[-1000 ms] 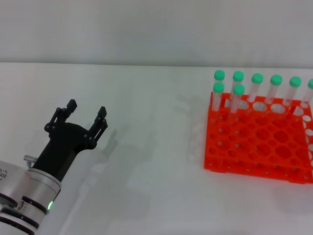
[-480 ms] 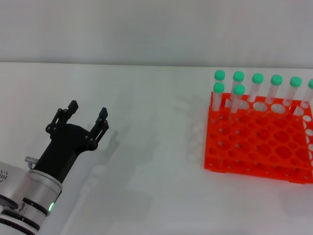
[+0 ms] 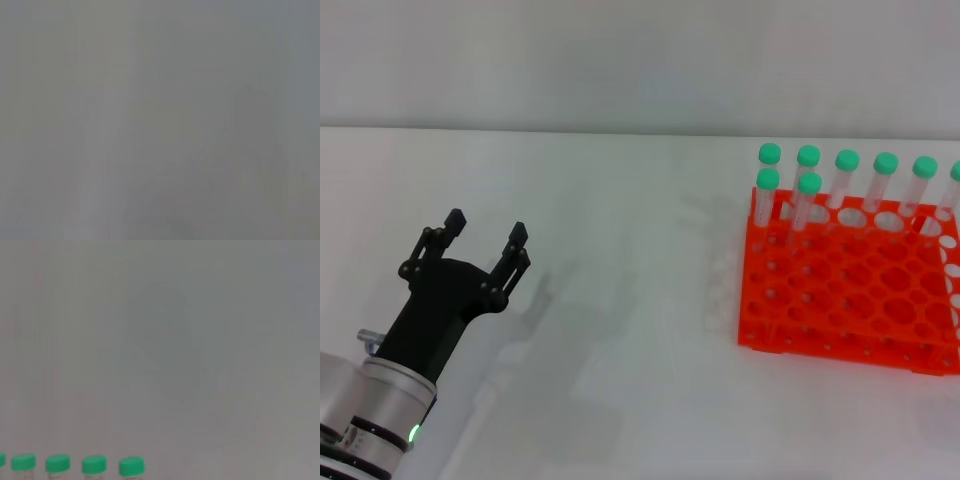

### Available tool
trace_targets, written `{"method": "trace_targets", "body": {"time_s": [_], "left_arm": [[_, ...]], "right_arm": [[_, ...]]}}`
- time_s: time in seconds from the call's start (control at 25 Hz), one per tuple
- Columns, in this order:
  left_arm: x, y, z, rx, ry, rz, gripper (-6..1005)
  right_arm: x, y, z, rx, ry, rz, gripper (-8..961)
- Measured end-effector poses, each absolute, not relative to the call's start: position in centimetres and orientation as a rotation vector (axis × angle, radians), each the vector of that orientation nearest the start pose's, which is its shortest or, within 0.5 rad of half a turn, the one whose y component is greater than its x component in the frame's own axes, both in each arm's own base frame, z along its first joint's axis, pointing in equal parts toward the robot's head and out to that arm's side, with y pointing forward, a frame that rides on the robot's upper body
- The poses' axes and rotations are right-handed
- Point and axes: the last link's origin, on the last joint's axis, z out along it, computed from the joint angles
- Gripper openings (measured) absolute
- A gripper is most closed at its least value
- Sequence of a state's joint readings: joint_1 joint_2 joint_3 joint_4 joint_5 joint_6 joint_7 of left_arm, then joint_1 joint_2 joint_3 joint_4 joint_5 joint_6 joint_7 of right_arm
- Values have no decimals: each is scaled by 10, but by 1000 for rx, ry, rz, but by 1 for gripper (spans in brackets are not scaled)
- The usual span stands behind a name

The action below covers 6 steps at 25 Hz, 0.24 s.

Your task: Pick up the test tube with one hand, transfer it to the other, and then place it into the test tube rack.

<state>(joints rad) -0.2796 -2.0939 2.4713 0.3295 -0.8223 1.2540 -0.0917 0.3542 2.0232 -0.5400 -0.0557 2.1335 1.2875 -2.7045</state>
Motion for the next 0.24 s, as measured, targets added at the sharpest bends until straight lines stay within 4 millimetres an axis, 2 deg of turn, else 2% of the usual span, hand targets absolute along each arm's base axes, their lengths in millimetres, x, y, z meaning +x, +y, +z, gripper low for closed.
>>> {"method": "trace_targets", "body": {"time_s": [0.24], "left_arm": [[-306,277,-54,-1710,-558,-845,762]], "right_arm": [[379,287,35,-1550,616,755,852]]}}
